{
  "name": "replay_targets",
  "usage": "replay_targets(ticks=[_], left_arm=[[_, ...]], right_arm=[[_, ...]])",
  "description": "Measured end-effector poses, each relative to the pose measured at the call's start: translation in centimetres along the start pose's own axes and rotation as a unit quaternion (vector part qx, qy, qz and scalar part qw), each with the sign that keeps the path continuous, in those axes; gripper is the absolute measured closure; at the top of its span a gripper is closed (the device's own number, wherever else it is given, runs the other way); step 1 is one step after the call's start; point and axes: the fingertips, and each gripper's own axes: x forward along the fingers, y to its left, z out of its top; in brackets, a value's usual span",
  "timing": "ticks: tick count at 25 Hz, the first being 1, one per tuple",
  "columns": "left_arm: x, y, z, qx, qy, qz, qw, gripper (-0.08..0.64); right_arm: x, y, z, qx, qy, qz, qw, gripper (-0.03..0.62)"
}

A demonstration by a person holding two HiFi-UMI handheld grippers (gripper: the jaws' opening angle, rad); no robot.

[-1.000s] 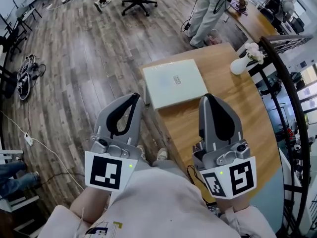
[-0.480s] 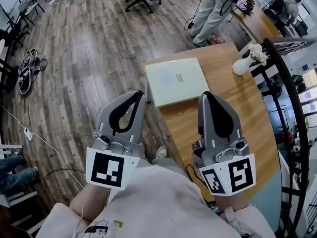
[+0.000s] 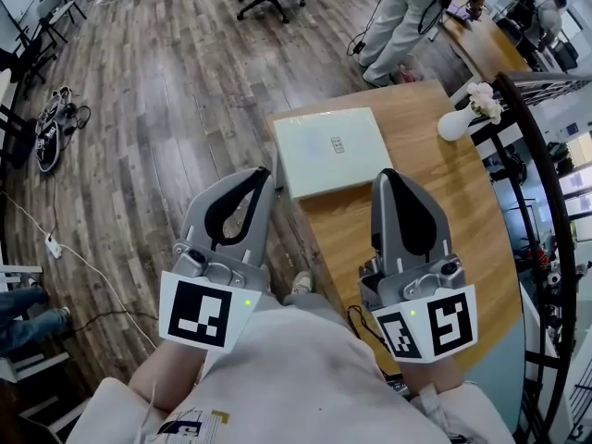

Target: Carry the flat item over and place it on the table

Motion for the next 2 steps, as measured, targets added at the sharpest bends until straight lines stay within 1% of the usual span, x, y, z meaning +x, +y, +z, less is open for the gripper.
replay_targets(ticks=[2], left_arm=[[0.08, 0.27, -0.21, 0.001, 0.000, -0.001, 1.0000, 0.558]], right_arm=[[0.30, -0.01, -0.28, -0.002, -0.001, -0.004, 1.000, 0.591]])
